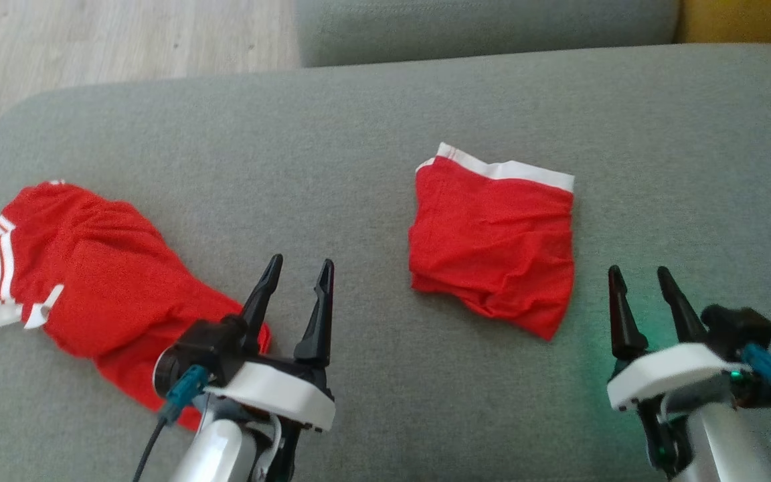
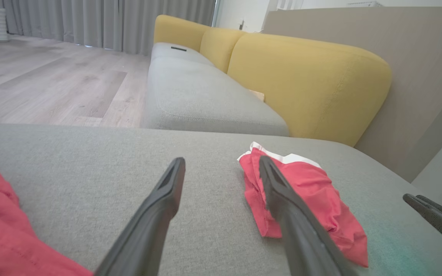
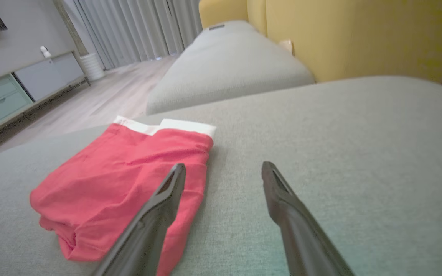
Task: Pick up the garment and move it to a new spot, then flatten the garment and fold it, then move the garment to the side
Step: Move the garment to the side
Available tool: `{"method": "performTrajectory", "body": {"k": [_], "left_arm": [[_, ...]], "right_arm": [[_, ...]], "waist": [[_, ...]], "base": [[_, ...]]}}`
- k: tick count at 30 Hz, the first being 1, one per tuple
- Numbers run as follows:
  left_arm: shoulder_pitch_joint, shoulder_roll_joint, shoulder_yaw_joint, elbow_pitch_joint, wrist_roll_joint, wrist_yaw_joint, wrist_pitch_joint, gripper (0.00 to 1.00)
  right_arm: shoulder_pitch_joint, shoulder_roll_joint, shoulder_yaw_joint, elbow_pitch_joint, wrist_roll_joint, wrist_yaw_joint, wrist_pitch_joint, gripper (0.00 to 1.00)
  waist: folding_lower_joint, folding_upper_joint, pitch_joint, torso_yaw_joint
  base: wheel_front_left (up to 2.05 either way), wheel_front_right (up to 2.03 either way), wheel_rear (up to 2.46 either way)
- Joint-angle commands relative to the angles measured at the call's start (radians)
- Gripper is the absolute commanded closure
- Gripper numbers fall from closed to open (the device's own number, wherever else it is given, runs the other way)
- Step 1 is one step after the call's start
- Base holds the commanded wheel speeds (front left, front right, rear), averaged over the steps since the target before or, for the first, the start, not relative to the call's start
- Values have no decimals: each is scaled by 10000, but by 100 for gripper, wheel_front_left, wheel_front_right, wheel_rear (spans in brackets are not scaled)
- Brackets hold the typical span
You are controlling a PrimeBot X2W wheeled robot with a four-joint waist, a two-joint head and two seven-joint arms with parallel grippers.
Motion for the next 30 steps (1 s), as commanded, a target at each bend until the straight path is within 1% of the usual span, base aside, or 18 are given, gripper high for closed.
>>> {"method": "performTrajectory", "body": {"k": [1,4,12,16,18,20,21,22,25,30], "left_arm": [[-566,16,227,-320,-46,-44,-122,0],[-693,16,186,-316,-72,-34,-122,0],[-1051,16,60,-281,-134,-18,-122,0],[-1156,16,31,-275,-158,2,-122,0],[-1176,16,33,-268,-155,13,-122,0],[-1183,16,41,-254,-142,25,-122,0],[-1185,16,50,-246,-135,31,-122,0],[-1189,16,65,-235,-129,37,-122,0],[-1202,16,99,-209,-91,39,-122,0],[-1240,16,100,-270,-77,61,-122,0]], "right_arm": [[-638,-28,264,-154,134,75,138,0],[-1128,-28,293,476,279,75,656,0],[-2340,-28,244,2322,1373,75,1648,0],[-2730,-28,593,3111,1829,75,1889,0],[-2891,-28,834,3404,1963,75,1842,0],[-3050,-28,1096,3642,1593,75,1670,0],[-3113,-28,1206,3740,1428,75,1605,35],[-3168,-28,1297,3818,1348,75,1538,100],[-3339,-28,1475,4062,692,75,1336,100],[-3696,-39,1219,4169,-537,75,1223,100]], "waist": [[0,0,177,155],[0,0,421,345],[0,0,927,891],[0,0,1068,1045],[0,0,1104,1071],[0,0,1121,1064],[0,0,1120,1049],[0,0,1109,1026],[0,0,1053,890],[0,0,974,596]], "base": [[0,0,0],[0,0,0],[0,0,0],[0,0,0],[0,0,0],[0,0,0],[0,0,0],[0,0,0],[0,0,0],[0,0,0]]}}
